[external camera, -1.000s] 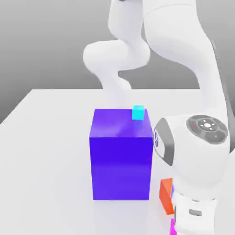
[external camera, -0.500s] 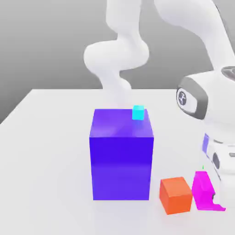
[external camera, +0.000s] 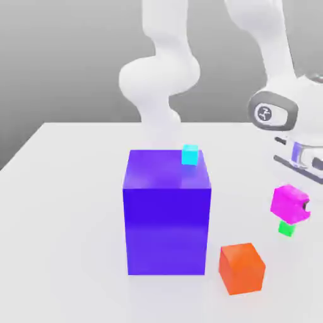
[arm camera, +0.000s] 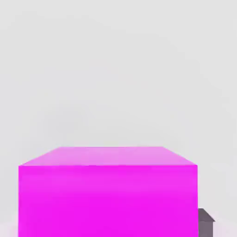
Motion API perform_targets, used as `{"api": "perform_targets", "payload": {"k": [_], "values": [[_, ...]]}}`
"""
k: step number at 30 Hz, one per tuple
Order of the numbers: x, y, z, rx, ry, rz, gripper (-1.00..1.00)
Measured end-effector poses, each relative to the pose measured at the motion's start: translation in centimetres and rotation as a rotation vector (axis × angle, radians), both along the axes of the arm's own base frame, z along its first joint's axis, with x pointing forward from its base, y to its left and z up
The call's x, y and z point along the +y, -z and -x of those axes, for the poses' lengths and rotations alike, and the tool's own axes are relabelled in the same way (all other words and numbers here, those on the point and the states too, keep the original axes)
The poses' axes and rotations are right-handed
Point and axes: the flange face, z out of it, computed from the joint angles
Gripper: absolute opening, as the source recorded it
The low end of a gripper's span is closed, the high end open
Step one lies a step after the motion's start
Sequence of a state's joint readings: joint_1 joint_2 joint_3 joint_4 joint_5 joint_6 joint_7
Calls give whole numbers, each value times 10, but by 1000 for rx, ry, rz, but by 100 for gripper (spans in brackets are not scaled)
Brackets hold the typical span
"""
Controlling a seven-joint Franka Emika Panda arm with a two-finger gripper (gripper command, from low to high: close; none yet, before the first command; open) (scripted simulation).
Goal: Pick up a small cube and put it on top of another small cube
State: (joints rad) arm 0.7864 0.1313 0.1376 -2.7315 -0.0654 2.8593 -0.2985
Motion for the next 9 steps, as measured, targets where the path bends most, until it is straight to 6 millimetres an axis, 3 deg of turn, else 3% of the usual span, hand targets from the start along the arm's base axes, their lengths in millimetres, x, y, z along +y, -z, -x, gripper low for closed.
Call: {"api": "perform_targets", "payload": {"k": [5, 9], "values": [[0, 3, 0, 0, 0, -1, 100], [2, -27, 0, -1, -3, -2, 100]]}}
